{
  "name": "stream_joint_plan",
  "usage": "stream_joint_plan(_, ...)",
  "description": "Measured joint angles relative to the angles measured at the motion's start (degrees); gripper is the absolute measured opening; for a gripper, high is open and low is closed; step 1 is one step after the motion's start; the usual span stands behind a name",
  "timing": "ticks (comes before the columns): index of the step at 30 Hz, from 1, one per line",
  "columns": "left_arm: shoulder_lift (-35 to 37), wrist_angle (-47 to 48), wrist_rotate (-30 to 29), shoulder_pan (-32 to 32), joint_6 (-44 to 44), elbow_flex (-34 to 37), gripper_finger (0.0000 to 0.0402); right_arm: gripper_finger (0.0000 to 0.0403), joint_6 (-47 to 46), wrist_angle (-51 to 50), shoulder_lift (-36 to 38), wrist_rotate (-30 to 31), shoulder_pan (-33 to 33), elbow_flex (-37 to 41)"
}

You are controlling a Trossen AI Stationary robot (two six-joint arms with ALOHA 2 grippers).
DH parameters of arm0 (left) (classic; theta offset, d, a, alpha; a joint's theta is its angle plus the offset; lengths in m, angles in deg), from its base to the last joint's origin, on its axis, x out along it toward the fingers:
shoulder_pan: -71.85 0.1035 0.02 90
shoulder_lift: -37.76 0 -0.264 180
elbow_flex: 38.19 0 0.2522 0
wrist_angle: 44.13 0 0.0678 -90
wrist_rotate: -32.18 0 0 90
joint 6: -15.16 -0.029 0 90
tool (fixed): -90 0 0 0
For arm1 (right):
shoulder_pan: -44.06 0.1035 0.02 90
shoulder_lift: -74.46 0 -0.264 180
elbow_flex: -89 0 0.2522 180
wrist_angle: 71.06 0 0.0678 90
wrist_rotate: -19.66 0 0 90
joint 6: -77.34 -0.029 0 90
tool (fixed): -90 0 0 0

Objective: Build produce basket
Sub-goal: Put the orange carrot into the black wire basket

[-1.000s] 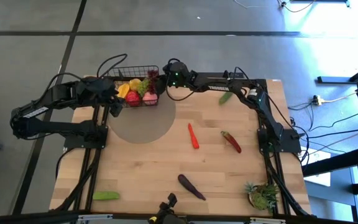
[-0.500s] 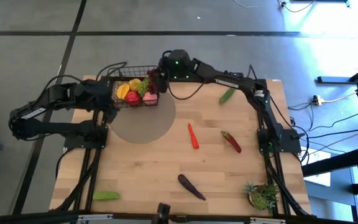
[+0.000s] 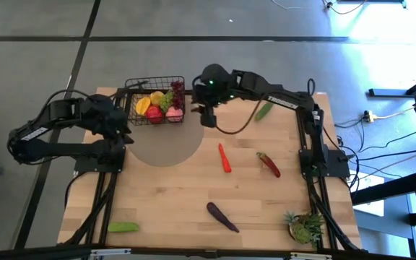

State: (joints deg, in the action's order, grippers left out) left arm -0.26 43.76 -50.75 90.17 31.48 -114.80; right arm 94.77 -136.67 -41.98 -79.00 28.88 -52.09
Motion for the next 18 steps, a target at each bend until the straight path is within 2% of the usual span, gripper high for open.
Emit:
stream_joint_plan(6, 0.58, -0.04, 2.18, 0.03, -5.6, 0.0, 0.0225, 0.0131, -6.39, -12.44, 3.08, 0.91, 2.99, -0.15)
stream_joint_plan(11, 0.58, -0.23, 2.71, 0.03, -6.49, 0.0, 0.0225, 0.0131, -8.84, -22.63, 5.97, 7.13, 6.06, -0.13)
stream_joint_plan(18, 0.58, -0.65, 2.69, 0.03, -6.39, 0.0, 0.0225, 0.0131, -19.4, -33.17, 9.41, 12.24, 9.1, -0.11)
